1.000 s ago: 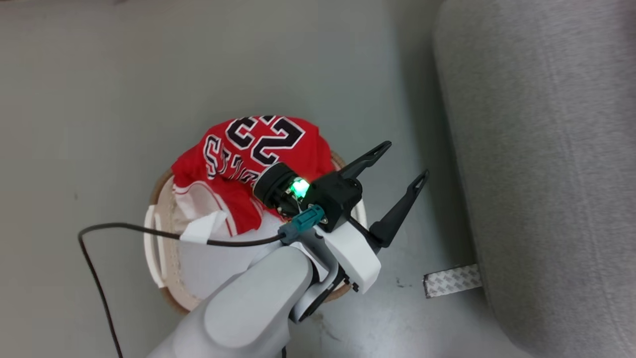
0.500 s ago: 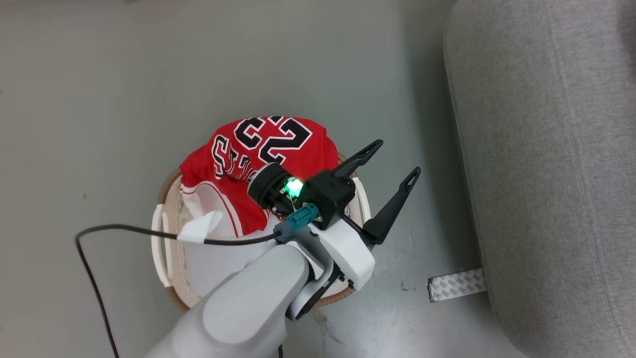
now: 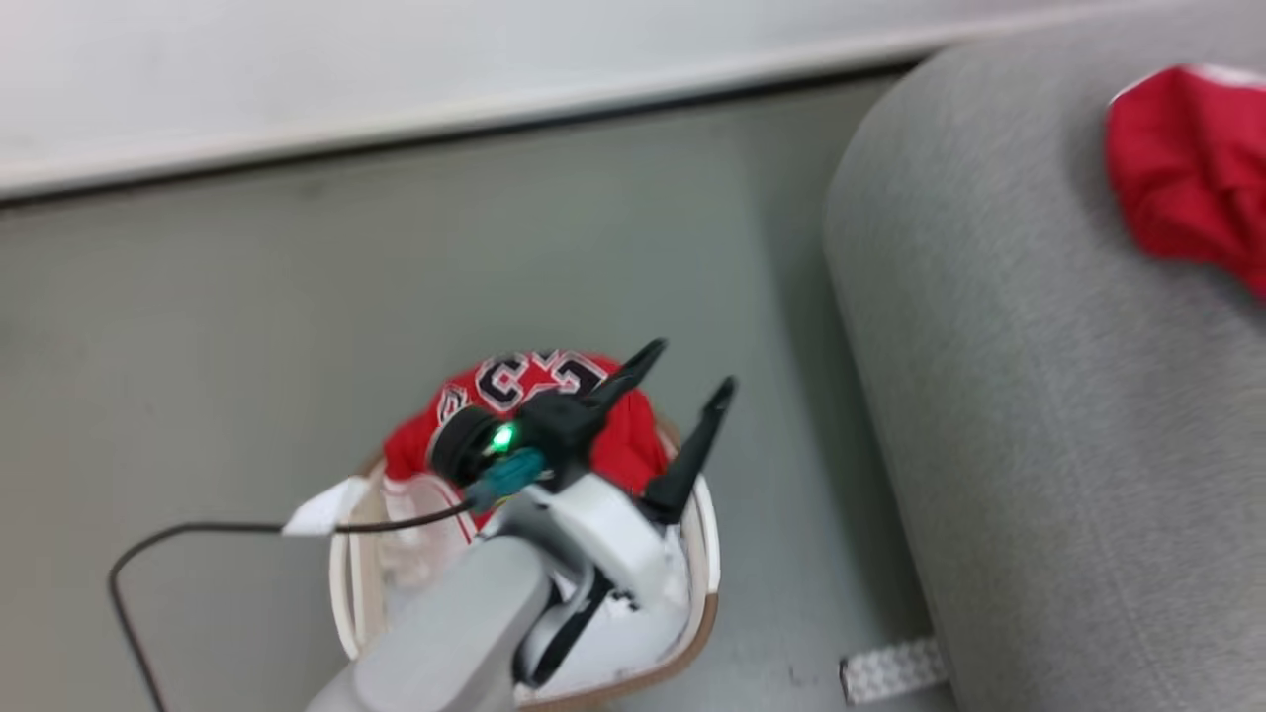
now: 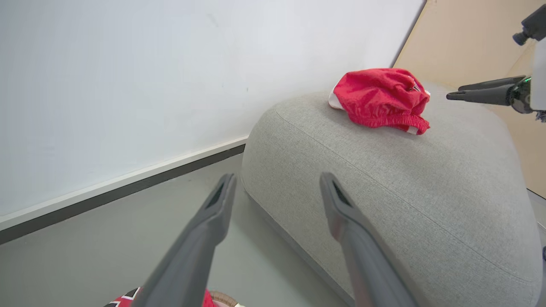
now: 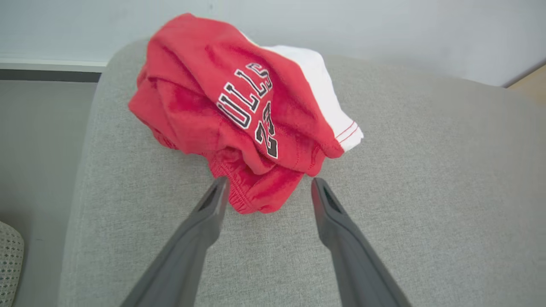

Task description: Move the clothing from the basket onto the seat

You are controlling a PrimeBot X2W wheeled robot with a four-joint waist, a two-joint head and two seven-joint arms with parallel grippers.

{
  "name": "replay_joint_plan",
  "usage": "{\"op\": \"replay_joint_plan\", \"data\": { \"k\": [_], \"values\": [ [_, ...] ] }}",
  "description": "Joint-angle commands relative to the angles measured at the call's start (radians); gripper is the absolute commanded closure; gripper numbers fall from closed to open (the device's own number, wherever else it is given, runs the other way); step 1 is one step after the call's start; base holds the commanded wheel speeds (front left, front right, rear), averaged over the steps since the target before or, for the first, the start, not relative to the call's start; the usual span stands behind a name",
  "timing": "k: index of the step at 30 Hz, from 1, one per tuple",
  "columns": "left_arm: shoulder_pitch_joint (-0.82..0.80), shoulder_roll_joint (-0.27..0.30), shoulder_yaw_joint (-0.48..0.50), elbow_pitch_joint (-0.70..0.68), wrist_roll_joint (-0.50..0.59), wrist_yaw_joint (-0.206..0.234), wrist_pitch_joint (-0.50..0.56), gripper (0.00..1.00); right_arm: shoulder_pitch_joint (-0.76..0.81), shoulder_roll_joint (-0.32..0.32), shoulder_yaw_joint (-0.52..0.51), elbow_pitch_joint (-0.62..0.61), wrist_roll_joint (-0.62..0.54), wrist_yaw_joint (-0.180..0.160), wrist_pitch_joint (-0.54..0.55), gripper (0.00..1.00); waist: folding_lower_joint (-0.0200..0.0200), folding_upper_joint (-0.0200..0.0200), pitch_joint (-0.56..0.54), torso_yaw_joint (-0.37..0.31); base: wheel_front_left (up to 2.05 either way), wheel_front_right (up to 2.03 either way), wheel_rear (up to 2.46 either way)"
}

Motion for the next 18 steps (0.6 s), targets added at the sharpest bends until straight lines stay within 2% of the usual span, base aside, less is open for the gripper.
{"op": "replay_joint_plan", "data": {
  "k": [1, 8, 14, 18],
  "values": [
    [0.024, 0.015, 0.01, 0.001, -0.02, 0.006, -0.011, 0.0, 0.014, -0.013, 0.013, -0.017, 0.008, 0.0, -0.016, 0.0, 0.0, -0.0001, -0.094, -0.008, 0.0, 0.0, 0.0],
    [0.117, 0.068, 0.085, -0.025, -0.067, 0.037, -0.024, 0.0, 0.054, -0.046, 0.073, -0.119, 0.023, 0.0, -0.126, 0.0, 0.0, -0.0001, -0.245, 0.005, 0.0, 0.0, 0.0],
    [0.202, 0.115, 0.172, -0.06, -0.091, 0.081, -0.03, 0.0, 0.118, 0.0, 0.047, -0.238, 0.102, 0.0, -0.248, 0.0, 0.0, -0.0001, -0.323, 0.016, 0.0, 0.0, 0.0],
    [0.271, 0.14, 0.247, -0.101, -0.088, 0.112, -0.031, 0.0, 0.167, 0.032, 0.03, -0.308, 0.088, 0.0, -0.301, 0.0, 0.0, -0.0001, -0.345, 0.022, 0.0, 0.0, 0.0]
  ]
}}
